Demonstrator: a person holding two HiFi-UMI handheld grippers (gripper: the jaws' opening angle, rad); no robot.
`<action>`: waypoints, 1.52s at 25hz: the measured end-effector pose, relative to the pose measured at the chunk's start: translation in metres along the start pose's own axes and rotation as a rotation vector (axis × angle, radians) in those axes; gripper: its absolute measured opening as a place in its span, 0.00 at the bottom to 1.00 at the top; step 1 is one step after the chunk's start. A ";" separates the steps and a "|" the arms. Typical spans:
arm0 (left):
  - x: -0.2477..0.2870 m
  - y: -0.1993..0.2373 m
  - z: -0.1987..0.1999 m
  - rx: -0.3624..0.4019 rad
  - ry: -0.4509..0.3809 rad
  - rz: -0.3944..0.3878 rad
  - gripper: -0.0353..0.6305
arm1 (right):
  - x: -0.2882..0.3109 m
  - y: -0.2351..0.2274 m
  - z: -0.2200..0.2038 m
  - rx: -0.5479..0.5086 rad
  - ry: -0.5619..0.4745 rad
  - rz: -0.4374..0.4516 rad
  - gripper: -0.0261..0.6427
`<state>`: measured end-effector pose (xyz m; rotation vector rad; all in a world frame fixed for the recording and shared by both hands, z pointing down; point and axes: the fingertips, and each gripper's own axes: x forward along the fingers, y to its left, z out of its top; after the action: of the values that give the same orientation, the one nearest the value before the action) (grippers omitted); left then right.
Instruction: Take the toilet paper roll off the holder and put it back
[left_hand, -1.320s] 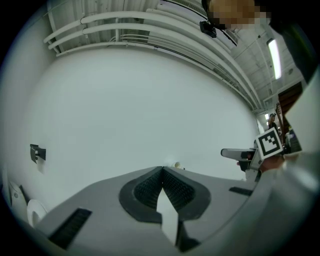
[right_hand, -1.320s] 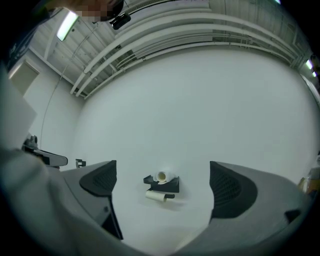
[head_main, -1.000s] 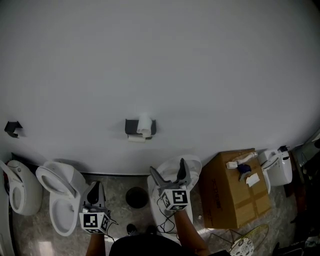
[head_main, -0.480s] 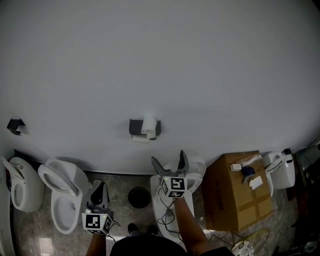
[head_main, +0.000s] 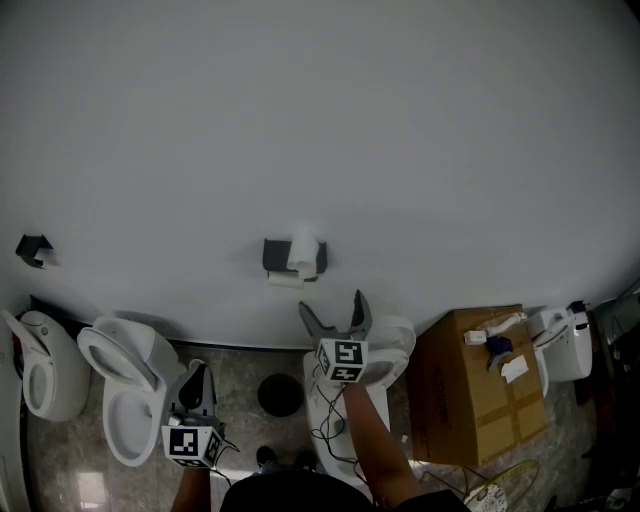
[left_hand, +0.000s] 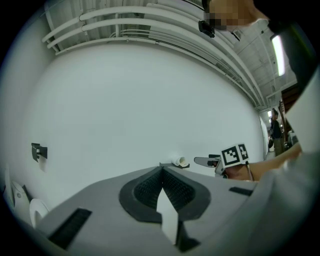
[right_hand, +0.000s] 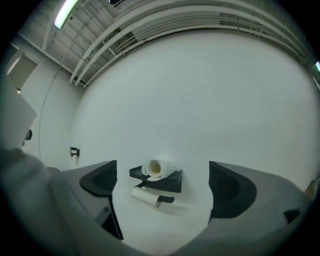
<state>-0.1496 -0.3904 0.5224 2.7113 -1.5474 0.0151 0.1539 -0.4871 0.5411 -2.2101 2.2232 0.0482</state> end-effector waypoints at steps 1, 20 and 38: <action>0.000 0.003 0.000 0.009 -0.014 0.007 0.06 | 0.004 0.001 -0.001 -0.001 0.003 0.001 0.90; 0.004 0.006 0.000 0.002 0.047 0.005 0.06 | 0.068 0.008 -0.016 -0.034 0.064 0.038 0.89; 0.010 0.014 -0.011 0.001 0.053 0.034 0.06 | 0.110 0.017 -0.038 -0.062 0.136 0.050 0.68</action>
<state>-0.1562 -0.4059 0.5341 2.6623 -1.5791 0.0881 0.1371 -0.5977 0.5764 -2.2534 2.3782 -0.0339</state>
